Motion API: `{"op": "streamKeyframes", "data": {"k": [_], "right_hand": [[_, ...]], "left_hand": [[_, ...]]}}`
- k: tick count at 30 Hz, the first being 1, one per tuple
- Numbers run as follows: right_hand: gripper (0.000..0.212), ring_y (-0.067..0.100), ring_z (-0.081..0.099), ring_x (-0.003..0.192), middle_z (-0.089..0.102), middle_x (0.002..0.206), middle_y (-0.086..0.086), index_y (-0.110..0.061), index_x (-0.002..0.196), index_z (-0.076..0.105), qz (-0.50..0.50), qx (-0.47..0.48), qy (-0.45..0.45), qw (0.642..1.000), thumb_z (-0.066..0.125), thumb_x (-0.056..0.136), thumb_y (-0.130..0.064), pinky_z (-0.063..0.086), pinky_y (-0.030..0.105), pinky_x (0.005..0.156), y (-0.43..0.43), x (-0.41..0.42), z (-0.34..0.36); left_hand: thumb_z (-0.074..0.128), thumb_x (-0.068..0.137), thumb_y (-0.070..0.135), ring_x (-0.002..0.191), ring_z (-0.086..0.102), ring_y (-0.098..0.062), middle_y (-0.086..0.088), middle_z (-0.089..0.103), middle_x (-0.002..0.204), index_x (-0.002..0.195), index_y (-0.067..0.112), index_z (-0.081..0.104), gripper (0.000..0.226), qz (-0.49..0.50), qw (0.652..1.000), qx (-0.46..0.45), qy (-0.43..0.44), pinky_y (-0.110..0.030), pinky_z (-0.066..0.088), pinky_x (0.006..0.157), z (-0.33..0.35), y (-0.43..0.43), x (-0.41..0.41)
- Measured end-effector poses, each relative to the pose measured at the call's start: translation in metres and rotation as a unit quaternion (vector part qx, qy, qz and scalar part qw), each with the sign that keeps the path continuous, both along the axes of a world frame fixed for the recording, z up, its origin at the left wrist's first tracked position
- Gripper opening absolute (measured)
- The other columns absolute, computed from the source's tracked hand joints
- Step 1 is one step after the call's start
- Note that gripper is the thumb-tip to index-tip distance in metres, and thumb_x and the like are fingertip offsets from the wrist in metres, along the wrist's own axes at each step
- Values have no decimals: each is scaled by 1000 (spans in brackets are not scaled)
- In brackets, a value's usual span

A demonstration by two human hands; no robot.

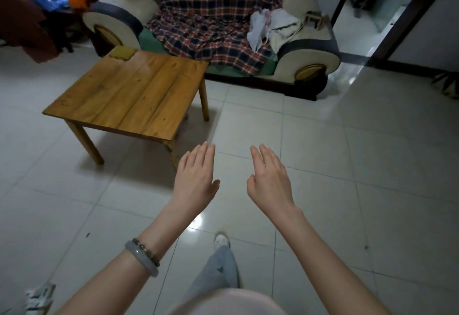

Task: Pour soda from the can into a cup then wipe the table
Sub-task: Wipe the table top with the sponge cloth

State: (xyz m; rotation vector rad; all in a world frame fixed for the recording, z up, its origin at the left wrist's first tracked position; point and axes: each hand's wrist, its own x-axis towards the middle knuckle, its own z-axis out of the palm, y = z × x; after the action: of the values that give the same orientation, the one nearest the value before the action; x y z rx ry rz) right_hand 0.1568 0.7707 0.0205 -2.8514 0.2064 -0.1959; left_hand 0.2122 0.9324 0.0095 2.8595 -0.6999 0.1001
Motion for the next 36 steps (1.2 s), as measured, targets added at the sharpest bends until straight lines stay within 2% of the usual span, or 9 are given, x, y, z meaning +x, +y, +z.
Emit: {"op": "streamKeyframes", "data": {"k": [8, 12, 22, 27, 36], "right_hand": [[65, 28, 21, 142, 26, 153, 15, -8, 146, 26, 1, -6, -7, 1000, 48, 85, -5, 18, 36, 116, -59, 123, 12], [65, 29, 22, 142, 26, 152, 16, -8, 146, 27, 5, -4, -21, 1000, 49, 85, -5, 19, 37, 116, -79, 177, 21], [65, 27, 21, 142, 27, 152, 14, -9, 146, 27, 26, -10, -40, 999, 49, 84, -6, 15, 34, 116, -124, 283, 23], [65, 27, 21, 142, 27, 152, 14, -9, 146, 27, 62, -11, -33, 997, 49, 85, -7, 15, 33, 116, -158, 350, 19], [62, 28, 27, 140, 33, 149, 15, -9, 142, 32, 147, -14, -33, 988, 54, 84, -8, 22, 36, 114, -241, 501, 22]], "left_hand": [[62, 88, 34, 145, 19, -25, -10, 22, 156, 150, 8, 15, 81, -1, 1000, -14, -1, -38, 14, 117, 7, -61, 124], [59, 90, 36, 145, 17, -24, -9, 20, 157, 150, 9, 13, 81, -9, 1000, -8, -11, -37, 14, 118, 15, -80, 179], [56, 91, 37, 146, 16, -23, -9, 19, 157, 150, 9, 11, 80, -10, 1000, 0, -26, -37, 13, 118, 24, -124, 275], [60, 89, 35, 145, 20, -25, -11, 21, 156, 150, 7, 16, 80, 19, 999, 5, -27, -38, 15, 117, 20, -155, 329], [60, 88, 36, 146, 16, -24, -11, 16, 158, 150, 8, 11, 84, 107, 994, 14, -22, -36, 10, 117, 19, -238, 453]]}}
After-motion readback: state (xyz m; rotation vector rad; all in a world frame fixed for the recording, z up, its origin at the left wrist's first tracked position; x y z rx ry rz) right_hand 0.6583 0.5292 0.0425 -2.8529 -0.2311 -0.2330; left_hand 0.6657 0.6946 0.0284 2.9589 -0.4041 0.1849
